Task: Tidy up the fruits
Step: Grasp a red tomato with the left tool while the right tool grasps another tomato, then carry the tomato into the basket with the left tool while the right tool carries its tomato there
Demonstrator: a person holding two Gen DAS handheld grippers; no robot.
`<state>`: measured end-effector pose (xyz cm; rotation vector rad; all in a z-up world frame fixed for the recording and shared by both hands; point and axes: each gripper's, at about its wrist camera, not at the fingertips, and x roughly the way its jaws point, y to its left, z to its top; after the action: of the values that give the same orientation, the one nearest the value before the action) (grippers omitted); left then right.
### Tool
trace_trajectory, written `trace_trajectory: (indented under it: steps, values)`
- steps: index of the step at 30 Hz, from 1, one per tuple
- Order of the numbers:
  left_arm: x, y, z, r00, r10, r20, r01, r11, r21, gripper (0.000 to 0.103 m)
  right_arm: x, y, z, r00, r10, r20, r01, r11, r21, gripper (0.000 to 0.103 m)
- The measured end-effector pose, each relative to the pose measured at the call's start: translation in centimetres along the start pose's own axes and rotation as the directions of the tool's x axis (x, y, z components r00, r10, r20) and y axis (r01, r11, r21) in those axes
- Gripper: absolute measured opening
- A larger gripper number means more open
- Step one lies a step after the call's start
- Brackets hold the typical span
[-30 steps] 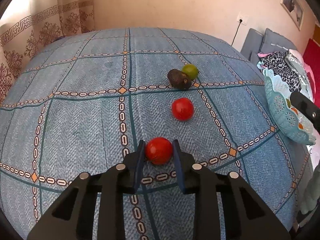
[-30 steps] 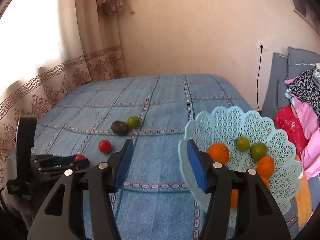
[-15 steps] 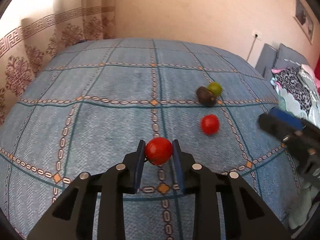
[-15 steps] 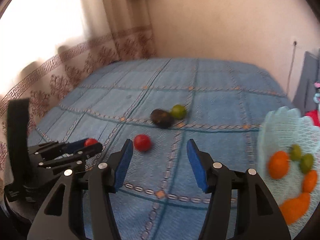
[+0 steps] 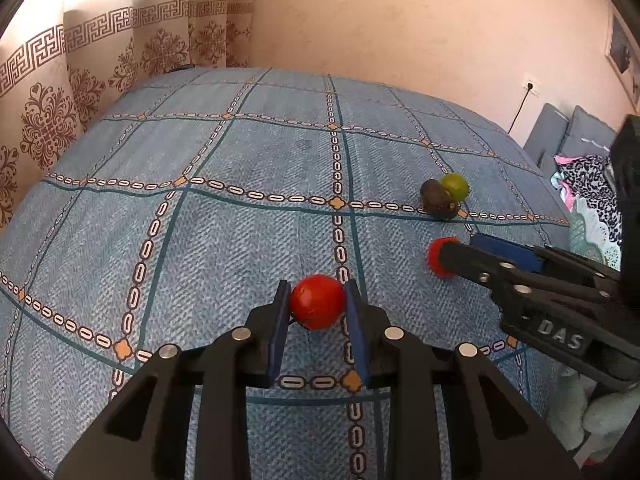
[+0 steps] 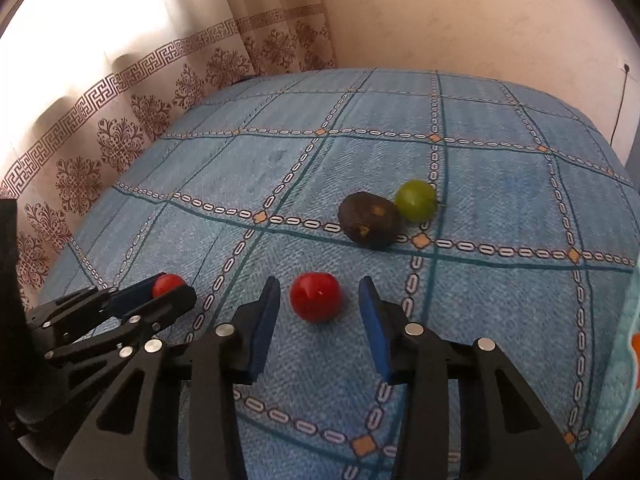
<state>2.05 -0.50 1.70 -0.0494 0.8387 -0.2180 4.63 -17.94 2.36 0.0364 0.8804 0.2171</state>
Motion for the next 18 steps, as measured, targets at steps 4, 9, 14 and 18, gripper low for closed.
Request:
trace_trajectory:
  steps: [4,9,14,18]
  values:
    - [0.2,0.0,0.0,1.0,-0.001,-0.009,0.001,1.0,-0.004,0.028,1.2,-0.1,0.0,1.0,-0.008,-0.022,0.008,1.0,0.0,0.042]
    - [0.4,0.1,0.0,1.0,-0.002,-0.013,0.002,1.0,-0.002,0.028,1.7,0.1,0.0,1.0,-0.004,-0.022,0.004,1.0,-0.009,0.031]
    - [0.4,0.0,0.0,1.0,-0.004,-0.014,0.004,1.0,-0.001,0.028,1.6,0.4,-0.1,1.0,-0.003,-0.019,0.002,1.0,-0.023,0.028]
    - [0.3,-0.1,0.1,1.0,-0.007,-0.009,0.007,1.0,0.006,0.028,0.4,-0.2,-0.3,1.0,0.004,0.0,-0.004,1.0,0.01,0.028]
